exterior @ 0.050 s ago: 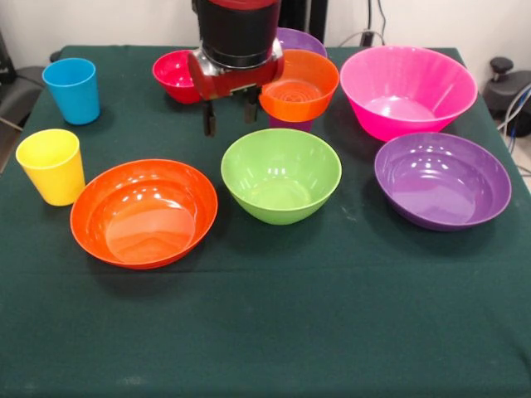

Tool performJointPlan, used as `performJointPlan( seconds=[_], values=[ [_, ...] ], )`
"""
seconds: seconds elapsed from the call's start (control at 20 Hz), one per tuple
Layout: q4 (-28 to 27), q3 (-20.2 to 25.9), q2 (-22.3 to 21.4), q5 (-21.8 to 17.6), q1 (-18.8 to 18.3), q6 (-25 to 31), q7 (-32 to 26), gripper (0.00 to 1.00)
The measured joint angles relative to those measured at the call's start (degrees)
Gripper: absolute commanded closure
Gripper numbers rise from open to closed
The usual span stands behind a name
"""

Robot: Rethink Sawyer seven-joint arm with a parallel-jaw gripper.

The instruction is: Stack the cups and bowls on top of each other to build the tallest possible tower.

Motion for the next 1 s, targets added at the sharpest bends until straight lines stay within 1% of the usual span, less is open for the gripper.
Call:
performJointPlan(
  seconds=[0.3, 0.5, 0.8, 0.9, 1.0],
  values=[
    [-0.4, 0.0, 2.5, 0.4, 1.3, -2.2, 0.0, 0.0],
    [-1.8, 0.0, 6.2, 0.4, 2.8, -5.2, 0.0, 0.0],
    [-3.1, -0.1, 10.5, 0.4, 4.3, -10.0, 0.0, 0.0],
    [-3.4, -0.2, 11.2, 0.4, 4.5, -10.7, 0.0, 0.0],
    [-4.6, -0.2, 12.9, 0.4, 5.0, -11.7, 0.0, 0.0]
  ],
)
